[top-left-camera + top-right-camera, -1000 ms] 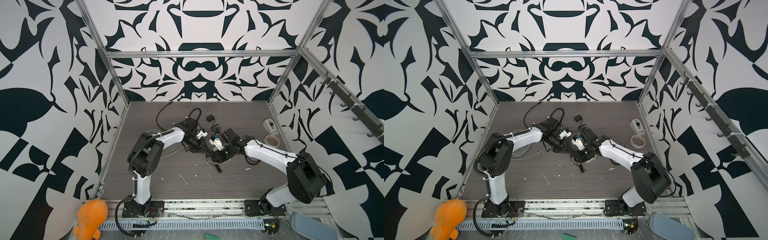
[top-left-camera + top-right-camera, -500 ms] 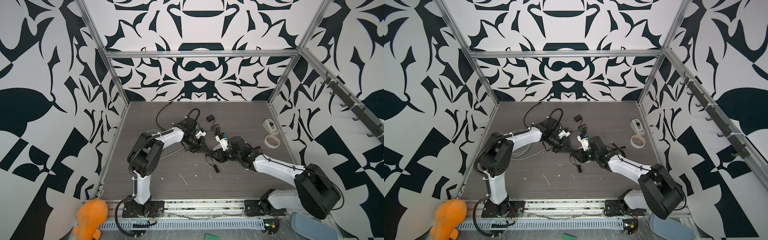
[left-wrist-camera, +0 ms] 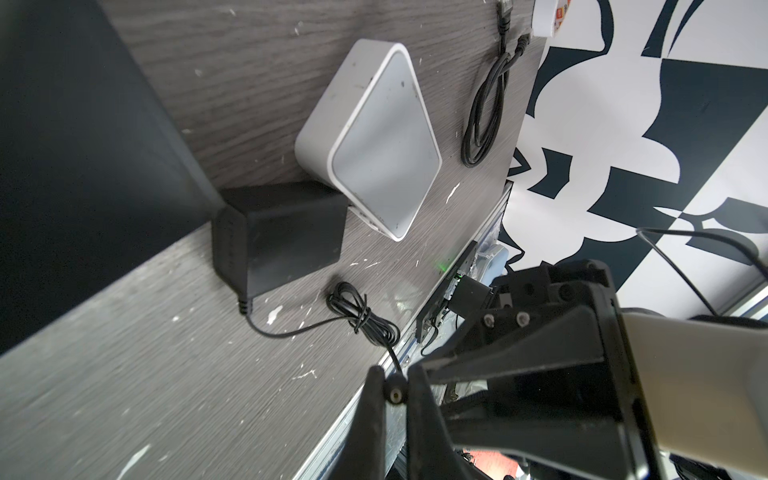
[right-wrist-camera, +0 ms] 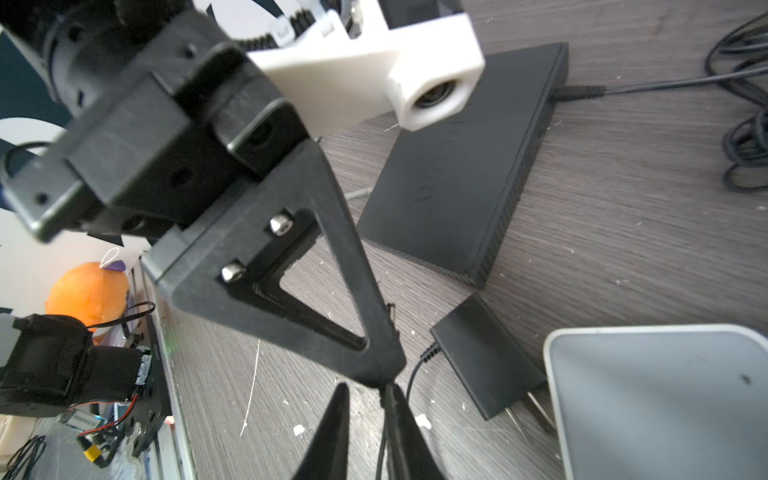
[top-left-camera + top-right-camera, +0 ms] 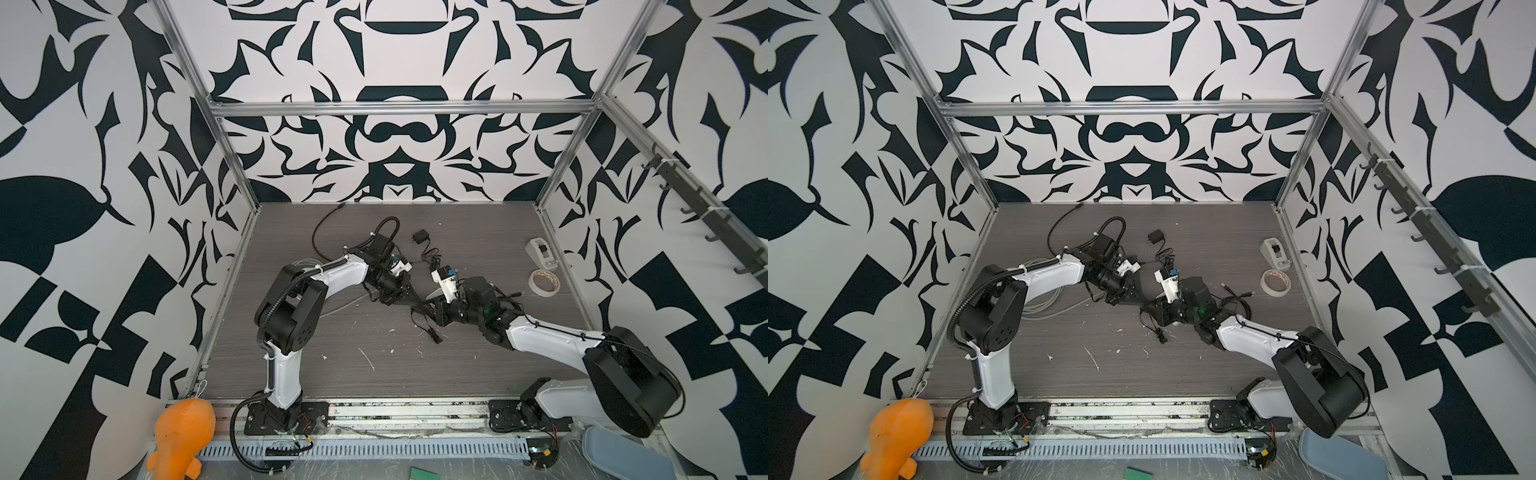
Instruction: Insert the plug into the switch port
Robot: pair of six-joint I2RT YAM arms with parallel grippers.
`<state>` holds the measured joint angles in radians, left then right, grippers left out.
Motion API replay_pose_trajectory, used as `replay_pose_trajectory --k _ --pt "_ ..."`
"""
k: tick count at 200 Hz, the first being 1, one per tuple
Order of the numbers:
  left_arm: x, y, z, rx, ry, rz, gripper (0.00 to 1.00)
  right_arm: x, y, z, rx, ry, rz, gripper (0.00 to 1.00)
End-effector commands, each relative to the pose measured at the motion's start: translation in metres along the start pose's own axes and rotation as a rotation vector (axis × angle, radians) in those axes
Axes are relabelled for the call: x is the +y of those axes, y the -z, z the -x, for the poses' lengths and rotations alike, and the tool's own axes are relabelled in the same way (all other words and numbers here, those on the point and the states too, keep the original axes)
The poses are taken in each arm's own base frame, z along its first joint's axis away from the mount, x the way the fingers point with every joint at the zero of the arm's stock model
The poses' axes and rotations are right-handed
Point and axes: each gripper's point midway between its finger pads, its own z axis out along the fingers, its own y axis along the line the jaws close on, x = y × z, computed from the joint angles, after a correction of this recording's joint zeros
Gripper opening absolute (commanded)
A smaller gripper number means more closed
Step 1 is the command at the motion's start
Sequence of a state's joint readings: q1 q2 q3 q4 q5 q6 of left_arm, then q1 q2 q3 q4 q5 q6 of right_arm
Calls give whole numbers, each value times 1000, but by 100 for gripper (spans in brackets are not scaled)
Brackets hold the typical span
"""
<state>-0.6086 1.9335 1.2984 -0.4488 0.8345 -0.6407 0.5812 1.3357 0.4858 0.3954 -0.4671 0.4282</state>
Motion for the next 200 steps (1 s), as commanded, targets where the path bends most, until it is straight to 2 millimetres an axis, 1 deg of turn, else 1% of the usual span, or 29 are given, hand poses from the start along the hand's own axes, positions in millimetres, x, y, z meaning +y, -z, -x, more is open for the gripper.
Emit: replay_pose_trajectory --k 1,22,49,64,92,102,110,122,135,149,159,200 --pt "7 -1 -6 15 37 3 7 6 -1 2 -13 9 40 20" --pt "7 -1 -6 14 39 7 7 1 -2 -3 2 1 23 23" --pt "6 -1 -5 14 40 5 7 -4 -4 -7 21 -1 7 23" --pt "4 0 -6 16 38 1 7 -1 -7 -6 28 2 22 19" --pt "8 -1 -6 17 45 8 7 2 -9 0 24 11 32 10" --pt "9 -1 -7 16 49 13 7 3 -8 1 21 16 33 6" --pt "9 -1 -7 14 50 16 10 2 -7 1 21 17 27 3" --pt "10 0 -8 13 47 25 18 2 -5 -1 27 19 21 1" --pt "10 4 -7 5 37 37 22 1 -2 -8 58 24 15 0" --pt "9 8 -4 -8 31 39 29 0 0 -16 107 39 -2 0" --pt "8 10 -1 -14 28 32 31 -3 2 -22 144 46 -20 0" --pt "4 6 0 3 25 10 31 -2 4 -24 175 66 -23 0"
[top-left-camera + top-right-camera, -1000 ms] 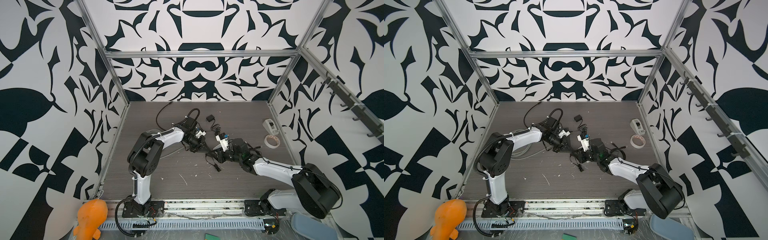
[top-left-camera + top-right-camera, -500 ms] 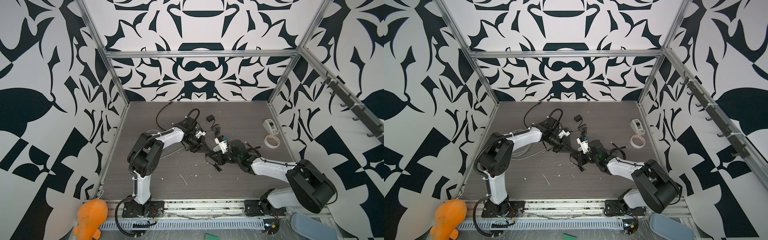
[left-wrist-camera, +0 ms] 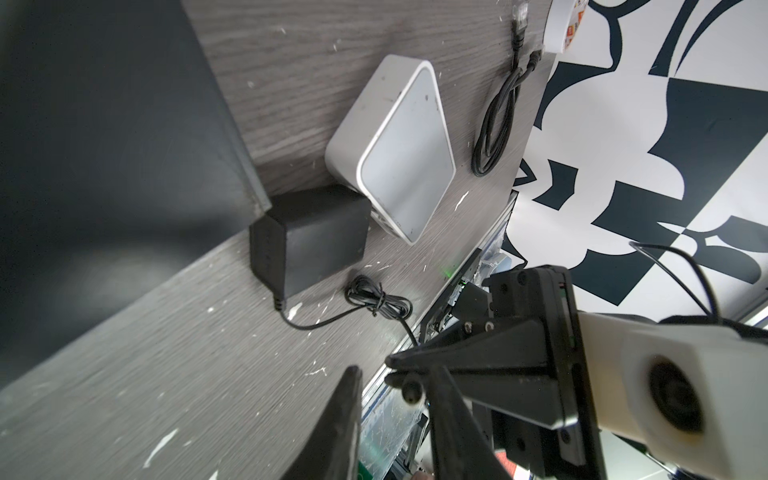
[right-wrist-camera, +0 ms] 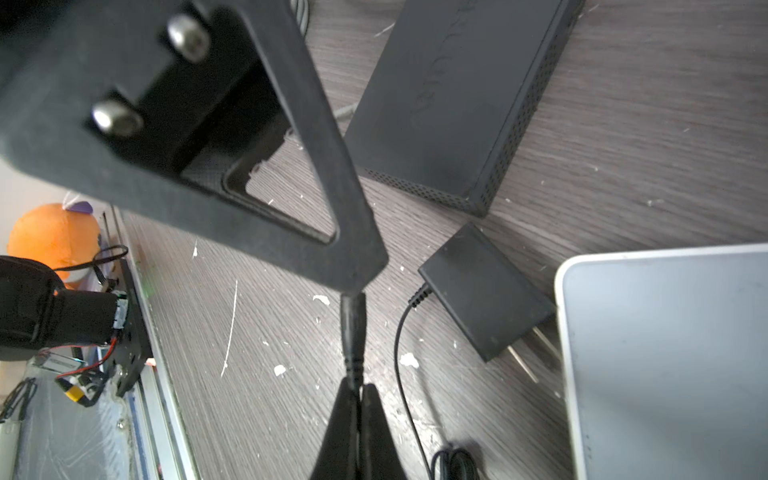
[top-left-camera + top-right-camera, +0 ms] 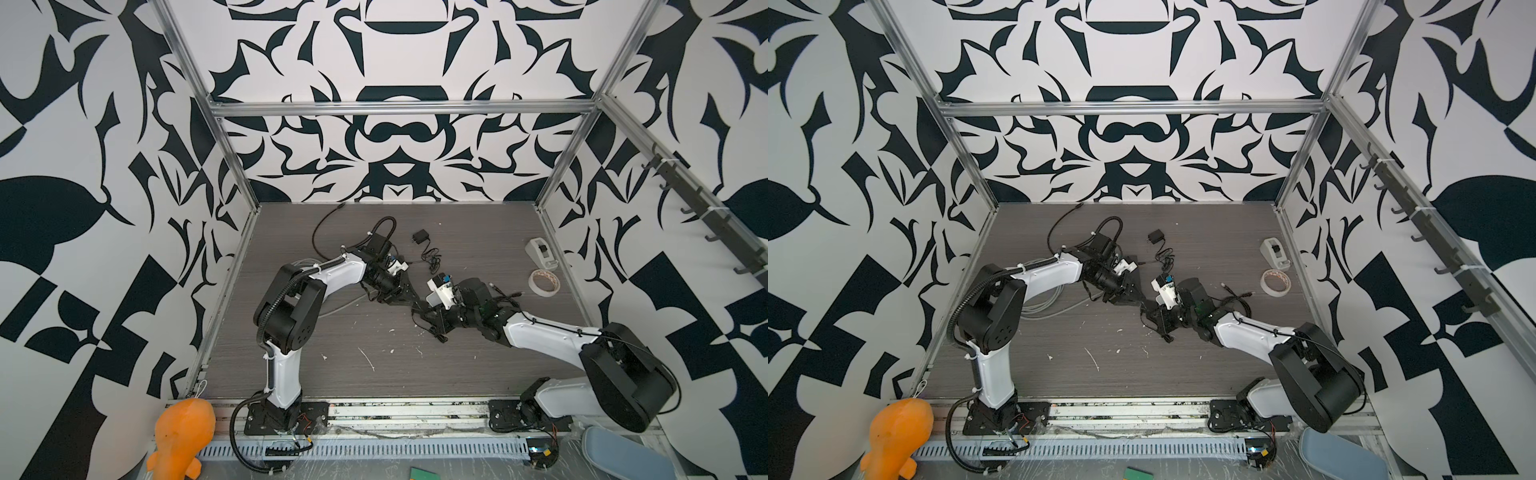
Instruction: Insert the plug into the switch port
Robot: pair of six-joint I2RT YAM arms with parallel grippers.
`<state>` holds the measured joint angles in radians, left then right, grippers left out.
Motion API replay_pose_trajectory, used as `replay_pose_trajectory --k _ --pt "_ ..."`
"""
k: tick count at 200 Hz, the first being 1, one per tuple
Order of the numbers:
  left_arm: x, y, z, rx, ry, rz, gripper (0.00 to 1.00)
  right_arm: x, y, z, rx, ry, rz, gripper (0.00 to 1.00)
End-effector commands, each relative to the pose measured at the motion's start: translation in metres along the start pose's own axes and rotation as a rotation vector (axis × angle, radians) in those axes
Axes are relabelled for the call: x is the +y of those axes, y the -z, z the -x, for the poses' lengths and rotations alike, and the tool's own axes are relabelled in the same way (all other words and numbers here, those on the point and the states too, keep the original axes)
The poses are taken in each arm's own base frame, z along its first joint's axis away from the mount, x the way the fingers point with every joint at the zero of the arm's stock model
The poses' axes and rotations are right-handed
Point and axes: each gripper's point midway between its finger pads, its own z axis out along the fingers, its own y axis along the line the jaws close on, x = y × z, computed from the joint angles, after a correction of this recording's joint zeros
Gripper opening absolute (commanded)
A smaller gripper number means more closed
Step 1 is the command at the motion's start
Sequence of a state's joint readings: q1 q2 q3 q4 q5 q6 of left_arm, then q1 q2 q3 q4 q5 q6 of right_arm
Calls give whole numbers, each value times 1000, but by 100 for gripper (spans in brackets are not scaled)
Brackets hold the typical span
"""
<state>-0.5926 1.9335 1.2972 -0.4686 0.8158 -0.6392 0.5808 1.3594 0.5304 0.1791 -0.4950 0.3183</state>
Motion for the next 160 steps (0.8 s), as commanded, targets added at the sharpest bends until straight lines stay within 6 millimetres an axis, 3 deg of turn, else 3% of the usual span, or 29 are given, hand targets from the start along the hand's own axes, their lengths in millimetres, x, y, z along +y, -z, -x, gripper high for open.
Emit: replay_pose_trajectory --k 1,75,119,160 --pt "-4 1 -4 18 0 -11 31 8 6 8 2 48 10 0" --pt "-4 -13 -16 70 -2 -8 30 8 5 15 -9 56 7 0" --pt "0 -14 -15 72 2 5 21 8 2 17 -3 60 11 0" --pt "0 -14 -13 69 -1 7 23 6 1 14 15 61 6 0"
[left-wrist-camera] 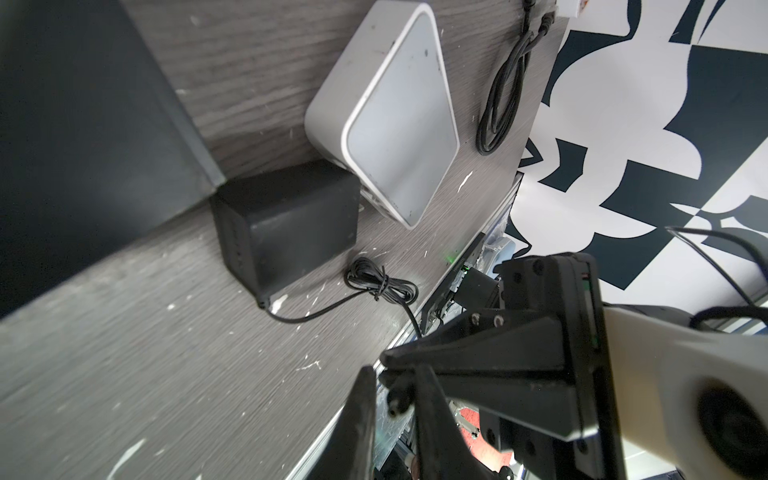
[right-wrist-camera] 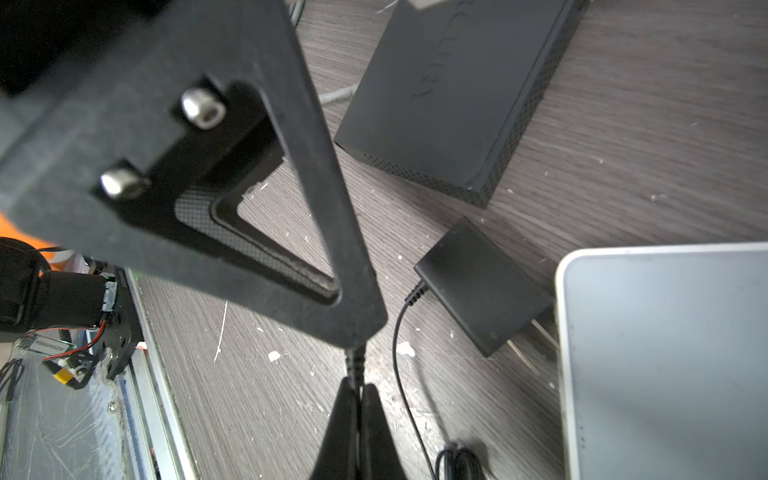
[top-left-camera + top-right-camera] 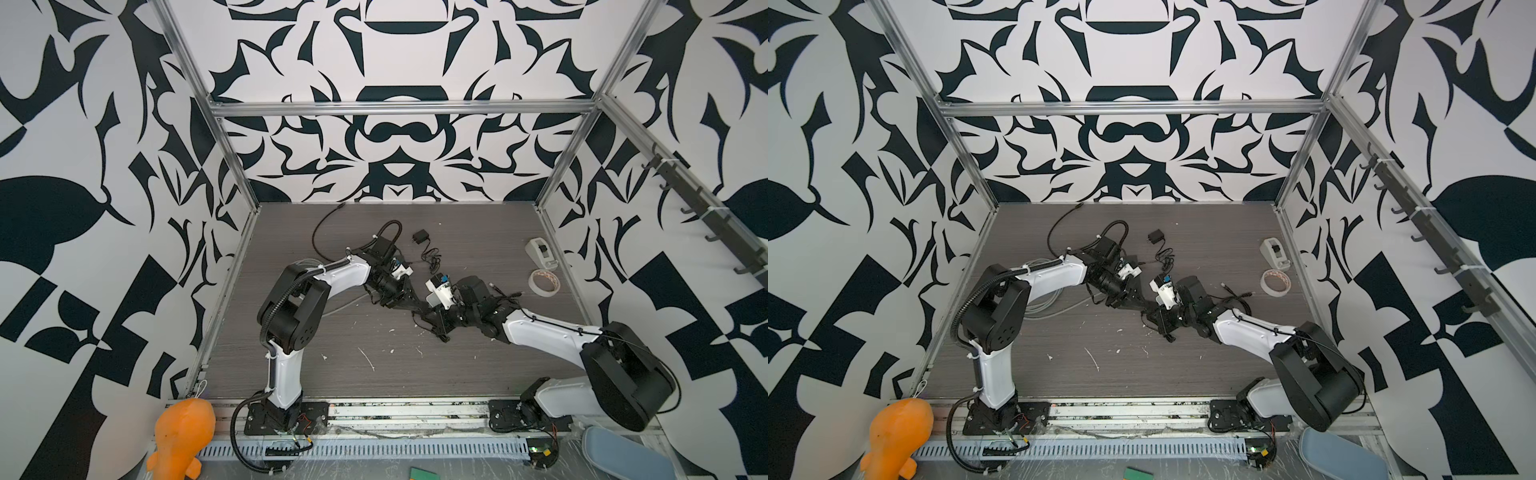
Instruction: Insert the plug into the switch port
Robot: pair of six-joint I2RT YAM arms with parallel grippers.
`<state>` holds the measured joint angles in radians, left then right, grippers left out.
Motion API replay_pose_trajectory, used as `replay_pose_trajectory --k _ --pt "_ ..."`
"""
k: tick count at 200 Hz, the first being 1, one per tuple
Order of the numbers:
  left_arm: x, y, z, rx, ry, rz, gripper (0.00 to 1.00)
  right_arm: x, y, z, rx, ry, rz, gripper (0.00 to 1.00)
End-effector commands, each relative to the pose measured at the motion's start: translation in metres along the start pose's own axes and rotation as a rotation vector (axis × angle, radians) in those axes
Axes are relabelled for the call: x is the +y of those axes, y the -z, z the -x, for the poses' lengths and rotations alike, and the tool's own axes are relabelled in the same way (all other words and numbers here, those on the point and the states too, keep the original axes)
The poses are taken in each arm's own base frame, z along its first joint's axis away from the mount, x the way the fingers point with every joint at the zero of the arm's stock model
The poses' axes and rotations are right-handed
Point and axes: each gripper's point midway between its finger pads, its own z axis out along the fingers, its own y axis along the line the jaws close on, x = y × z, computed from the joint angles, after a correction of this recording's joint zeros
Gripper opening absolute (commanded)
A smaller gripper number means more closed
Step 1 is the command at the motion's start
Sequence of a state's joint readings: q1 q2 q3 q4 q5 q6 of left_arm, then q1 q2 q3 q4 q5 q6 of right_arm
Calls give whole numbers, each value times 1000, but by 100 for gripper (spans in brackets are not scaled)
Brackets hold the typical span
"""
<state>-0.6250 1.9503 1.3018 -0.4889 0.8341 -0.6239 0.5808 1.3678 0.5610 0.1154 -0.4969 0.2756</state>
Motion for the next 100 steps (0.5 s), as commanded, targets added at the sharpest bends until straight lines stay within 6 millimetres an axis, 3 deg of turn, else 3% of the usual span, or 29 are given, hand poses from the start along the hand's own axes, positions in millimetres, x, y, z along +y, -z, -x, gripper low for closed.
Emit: replay_pose_trajectory --k 1,32,100 --pt "2 -2 0 17 9 5 23 6 1 16 -20 39 13 0" --pt "0 -2 3 10 3 3 25 4 0 12 -9 35 6 0" --pt "-1 -3 5 22 3 -14 9 2 0 16 -23 28 -6 0"
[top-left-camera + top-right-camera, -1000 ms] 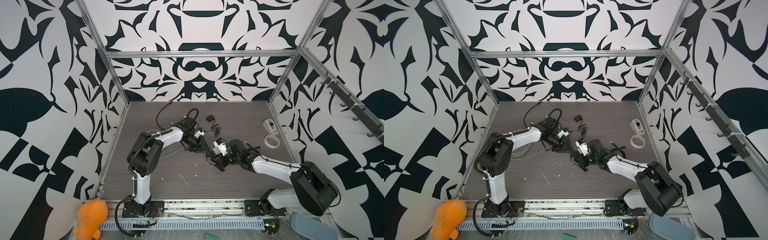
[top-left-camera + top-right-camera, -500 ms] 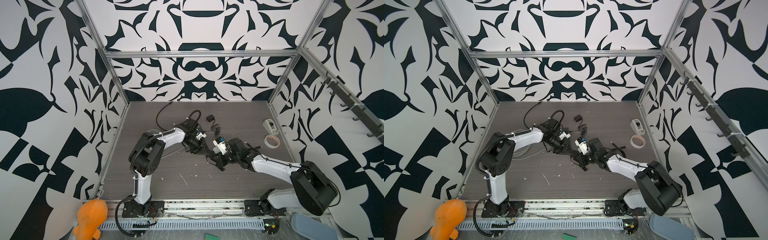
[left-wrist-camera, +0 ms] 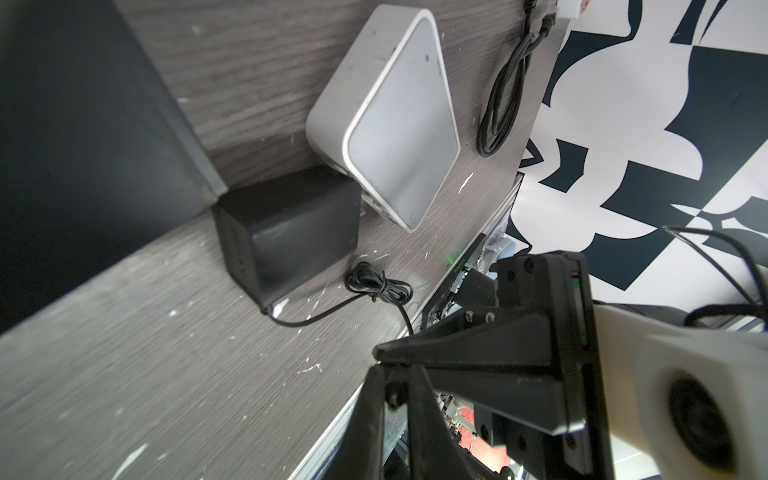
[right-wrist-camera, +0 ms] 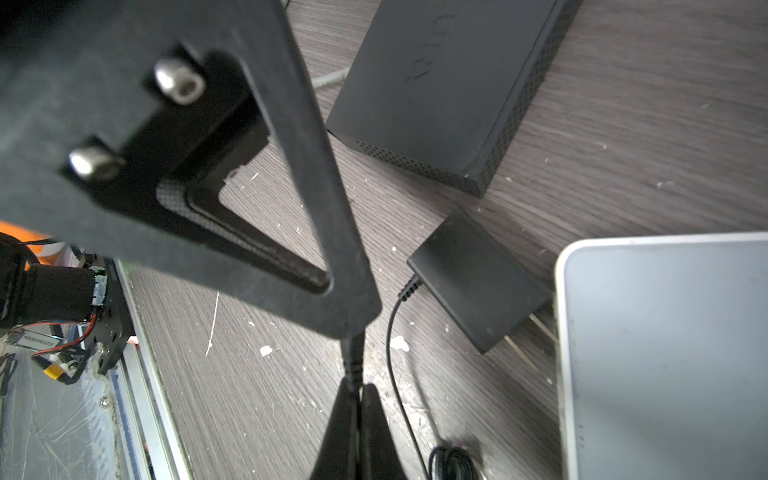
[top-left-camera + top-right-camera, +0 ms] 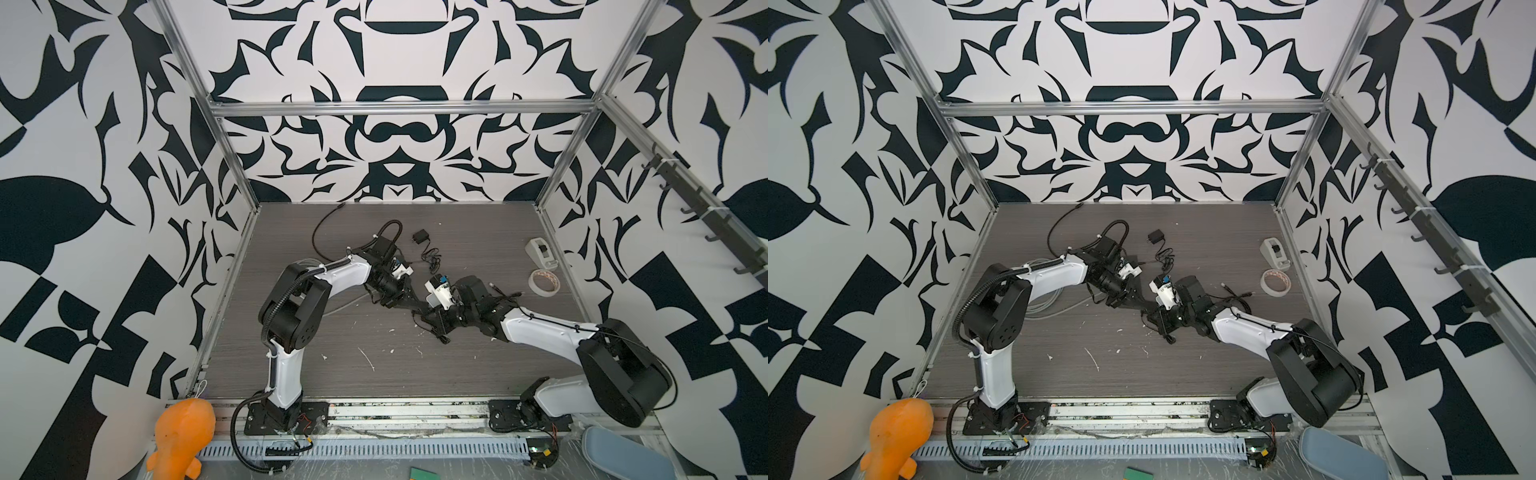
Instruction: Insert the plug into the switch port
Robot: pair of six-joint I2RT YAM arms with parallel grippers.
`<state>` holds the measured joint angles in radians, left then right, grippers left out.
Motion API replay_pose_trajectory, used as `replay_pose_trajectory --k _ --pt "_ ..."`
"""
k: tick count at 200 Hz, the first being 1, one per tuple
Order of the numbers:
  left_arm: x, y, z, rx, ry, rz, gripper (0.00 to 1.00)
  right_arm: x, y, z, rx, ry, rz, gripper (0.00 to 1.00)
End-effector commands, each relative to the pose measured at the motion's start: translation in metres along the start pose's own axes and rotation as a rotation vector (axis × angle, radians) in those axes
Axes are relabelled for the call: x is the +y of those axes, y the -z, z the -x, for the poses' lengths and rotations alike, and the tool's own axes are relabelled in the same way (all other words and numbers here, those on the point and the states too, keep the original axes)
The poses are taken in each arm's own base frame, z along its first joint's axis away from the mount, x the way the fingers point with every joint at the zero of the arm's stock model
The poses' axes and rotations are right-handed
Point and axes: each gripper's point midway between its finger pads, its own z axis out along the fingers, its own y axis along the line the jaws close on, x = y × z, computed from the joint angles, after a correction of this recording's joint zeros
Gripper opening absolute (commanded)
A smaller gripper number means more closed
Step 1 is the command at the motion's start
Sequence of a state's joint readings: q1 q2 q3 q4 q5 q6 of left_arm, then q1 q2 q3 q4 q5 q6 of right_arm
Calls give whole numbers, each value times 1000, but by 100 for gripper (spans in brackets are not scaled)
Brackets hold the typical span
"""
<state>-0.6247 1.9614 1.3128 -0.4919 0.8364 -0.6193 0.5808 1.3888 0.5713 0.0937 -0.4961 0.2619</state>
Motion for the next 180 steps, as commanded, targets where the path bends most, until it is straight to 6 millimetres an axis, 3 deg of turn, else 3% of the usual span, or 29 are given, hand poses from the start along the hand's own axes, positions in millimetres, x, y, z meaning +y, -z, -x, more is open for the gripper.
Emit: replay_pose_trajectory --k 1,47,116,180 --pt "-1 -2 3 19 4 -13 9 5 4 20 -52 31 2 0" --pt "0 -3 2 22 13 -14 8 9 15 34 -167 43 7 24" --pt "-2 -1 3 24 23 -24 8 4 6 35 -206 27 19 24" --pt "-4 1 4 15 20 -28 8 9 2 31 -179 30 57 16"
